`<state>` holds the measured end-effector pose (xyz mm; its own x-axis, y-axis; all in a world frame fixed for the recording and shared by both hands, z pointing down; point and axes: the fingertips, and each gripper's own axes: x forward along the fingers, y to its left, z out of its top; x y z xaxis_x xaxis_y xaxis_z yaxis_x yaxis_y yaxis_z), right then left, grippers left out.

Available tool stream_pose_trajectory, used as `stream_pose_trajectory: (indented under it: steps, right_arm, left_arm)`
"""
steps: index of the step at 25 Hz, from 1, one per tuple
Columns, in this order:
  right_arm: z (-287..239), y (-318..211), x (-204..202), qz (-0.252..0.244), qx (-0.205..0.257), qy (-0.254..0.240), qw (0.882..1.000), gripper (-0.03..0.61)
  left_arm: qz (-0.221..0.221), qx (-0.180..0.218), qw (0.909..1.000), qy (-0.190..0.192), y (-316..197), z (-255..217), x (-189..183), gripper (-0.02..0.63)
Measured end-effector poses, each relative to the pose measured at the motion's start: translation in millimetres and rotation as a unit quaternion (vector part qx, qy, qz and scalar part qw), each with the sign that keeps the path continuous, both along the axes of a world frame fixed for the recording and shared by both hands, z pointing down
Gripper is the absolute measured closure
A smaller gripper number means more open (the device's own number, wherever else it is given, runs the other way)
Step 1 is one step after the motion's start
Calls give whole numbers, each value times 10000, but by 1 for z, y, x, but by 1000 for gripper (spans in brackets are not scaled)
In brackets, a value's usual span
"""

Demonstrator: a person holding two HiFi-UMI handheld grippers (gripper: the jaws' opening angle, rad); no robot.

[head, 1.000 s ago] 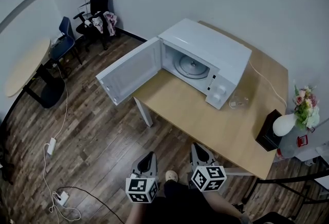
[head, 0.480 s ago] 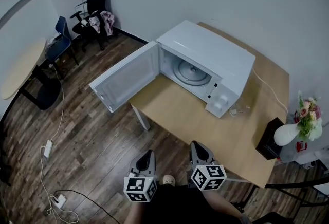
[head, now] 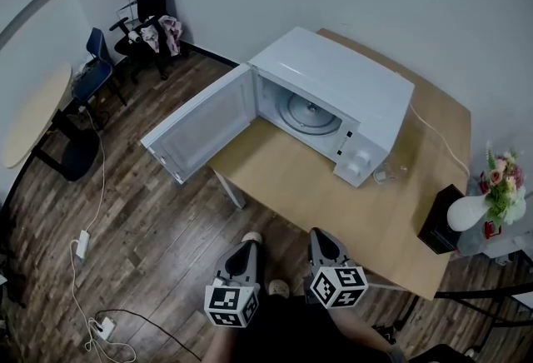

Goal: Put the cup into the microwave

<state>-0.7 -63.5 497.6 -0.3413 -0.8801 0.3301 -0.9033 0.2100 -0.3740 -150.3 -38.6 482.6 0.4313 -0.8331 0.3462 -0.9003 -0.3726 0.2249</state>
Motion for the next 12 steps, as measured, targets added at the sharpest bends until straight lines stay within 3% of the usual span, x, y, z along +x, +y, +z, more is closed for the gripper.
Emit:
stream_pose_trajectory:
  steps: [12]
  right_arm:
    - [3,-21,23,508,-43,43,9987,584]
  left_arm:
    - [486,-80,9987,89,-36,5,22,607]
